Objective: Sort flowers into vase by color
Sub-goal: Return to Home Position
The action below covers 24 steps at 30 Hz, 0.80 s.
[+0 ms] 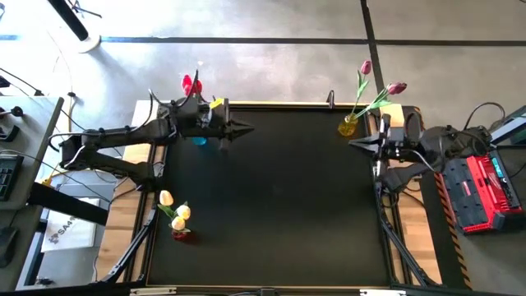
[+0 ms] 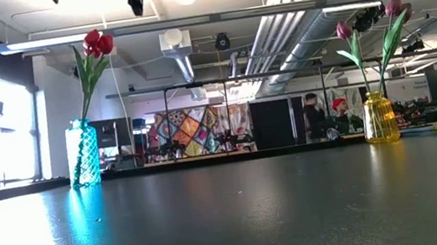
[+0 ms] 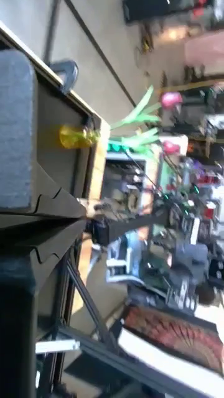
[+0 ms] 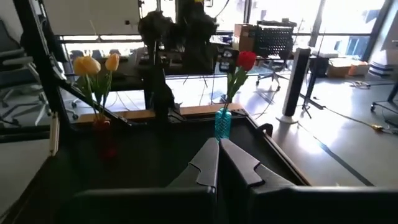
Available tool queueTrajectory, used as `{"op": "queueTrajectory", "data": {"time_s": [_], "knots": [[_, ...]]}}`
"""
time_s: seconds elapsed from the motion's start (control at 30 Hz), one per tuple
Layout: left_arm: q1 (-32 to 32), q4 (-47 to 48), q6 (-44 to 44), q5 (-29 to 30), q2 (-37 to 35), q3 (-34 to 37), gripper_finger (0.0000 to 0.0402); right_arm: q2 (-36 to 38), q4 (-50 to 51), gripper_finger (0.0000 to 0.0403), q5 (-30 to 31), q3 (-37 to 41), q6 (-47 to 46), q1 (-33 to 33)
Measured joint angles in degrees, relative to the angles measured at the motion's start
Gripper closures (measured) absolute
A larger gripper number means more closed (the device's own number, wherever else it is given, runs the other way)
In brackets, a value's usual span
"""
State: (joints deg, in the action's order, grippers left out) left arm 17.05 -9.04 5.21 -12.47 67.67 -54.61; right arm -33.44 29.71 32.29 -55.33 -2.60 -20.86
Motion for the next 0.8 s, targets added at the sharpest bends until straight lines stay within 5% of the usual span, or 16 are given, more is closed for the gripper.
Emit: {"op": "queueTrajectory", "data": {"time_s": [0.17, 0.33, 0.63, 0.8], "knots": [[0.0, -12.8, 0.1, -2.8, 0.0, 7.0, 0.0401, 1.6, 3.1, 0.0403, 0.8, 0.0, -0.9, 0.0], [0.0, -15.6, 0.0, -2.9, -2.0, 10.8, 0.0401, 3.7, 3.0, 0.0403, 1.7, 2.2, -2.9, 0.0], [-0.1, -15.1, -5.4, -2.7, -7.1, 13.7, 0.0401, 7.5, -29.6, 0.0403, -7.0, 24.1, -3.9, 0.0], [0.2, -17.4, -5.2, -2.6, -7.9, 17.0, 0.0401, 7.1, -38.6, 0.0403, -7.4, 32.1, -2.5, 1.1]]}}
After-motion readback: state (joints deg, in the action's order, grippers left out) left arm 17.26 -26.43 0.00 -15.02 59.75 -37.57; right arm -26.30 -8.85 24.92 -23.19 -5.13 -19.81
